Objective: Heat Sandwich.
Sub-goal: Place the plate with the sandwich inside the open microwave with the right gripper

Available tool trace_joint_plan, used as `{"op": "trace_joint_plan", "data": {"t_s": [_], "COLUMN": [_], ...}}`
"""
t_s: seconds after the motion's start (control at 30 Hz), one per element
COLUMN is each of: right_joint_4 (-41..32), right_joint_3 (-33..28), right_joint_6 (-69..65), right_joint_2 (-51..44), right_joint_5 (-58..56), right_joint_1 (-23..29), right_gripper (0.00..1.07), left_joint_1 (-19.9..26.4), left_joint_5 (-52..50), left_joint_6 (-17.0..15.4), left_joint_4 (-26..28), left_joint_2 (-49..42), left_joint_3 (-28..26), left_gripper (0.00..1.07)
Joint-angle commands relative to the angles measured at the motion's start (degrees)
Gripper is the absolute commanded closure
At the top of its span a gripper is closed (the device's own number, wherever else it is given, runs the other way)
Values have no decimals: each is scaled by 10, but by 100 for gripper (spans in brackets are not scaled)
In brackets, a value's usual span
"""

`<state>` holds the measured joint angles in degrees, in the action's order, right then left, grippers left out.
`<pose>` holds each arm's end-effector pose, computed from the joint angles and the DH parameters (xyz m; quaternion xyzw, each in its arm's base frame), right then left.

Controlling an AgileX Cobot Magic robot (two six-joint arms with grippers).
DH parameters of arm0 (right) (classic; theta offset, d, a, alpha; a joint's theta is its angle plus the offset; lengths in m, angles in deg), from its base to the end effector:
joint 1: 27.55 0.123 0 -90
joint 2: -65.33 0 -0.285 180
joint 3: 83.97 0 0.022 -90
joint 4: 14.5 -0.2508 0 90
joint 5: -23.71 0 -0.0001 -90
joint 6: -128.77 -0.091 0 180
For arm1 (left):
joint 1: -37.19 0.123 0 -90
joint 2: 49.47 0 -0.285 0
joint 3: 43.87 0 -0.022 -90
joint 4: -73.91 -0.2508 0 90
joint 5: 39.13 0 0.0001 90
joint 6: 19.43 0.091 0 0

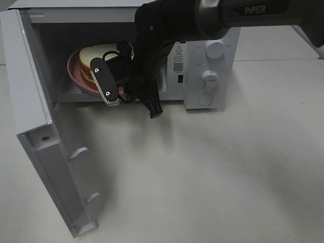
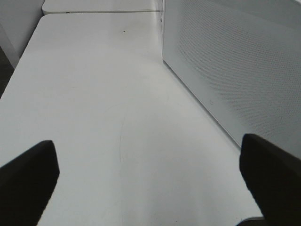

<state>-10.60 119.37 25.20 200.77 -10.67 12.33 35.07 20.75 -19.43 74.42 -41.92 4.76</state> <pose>0.3813 0.3140 0.1732 -0.8242 0.4868 -0.1155 0.2654 -0.0047 -0.0005 0.2783 0.0158 0.8482 -0.0142 0.5293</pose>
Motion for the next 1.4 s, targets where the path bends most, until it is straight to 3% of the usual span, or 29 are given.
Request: {"op": "trace_joint_plan", "data": {"t_s": [0.03, 0.73, 1.1, 1.23, 1.3, 1.37, 1.4], "right_joint_4": [-1, 3, 13, 14, 14, 14, 14], "right_joint_3": [21, 174, 195, 195, 195, 195, 195], "right_joint_6": [-12, -45, -41, -54, -72, -103, -103], "right_joint_2": [6, 91, 108, 108, 108, 108, 108], "right_joint_5": [3, -22, -18, -20, -20, -21, -21], "right_joint_1": [-5, -18, -18, -18, -18, -18, -18], "right_gripper": [105, 104, 102, 96, 90, 77, 77], "left_joint_1": [1, 1, 1, 1, 1, 1, 1], "left_joint_5": [-4, -4, -4, -4, -4, -4, -4], "left_joint_6": [-3, -3, -3, -3, -3, -3, -3], "left_joint_4": [2, 2, 2, 2, 2, 2, 2], "left_joint_2": [-17, -17, -17, -17, -17, -17, -17], "left_joint_3": [2, 2, 2, 2, 2, 2, 2], "left_gripper": [5, 5, 5, 5, 5, 5, 5]}}
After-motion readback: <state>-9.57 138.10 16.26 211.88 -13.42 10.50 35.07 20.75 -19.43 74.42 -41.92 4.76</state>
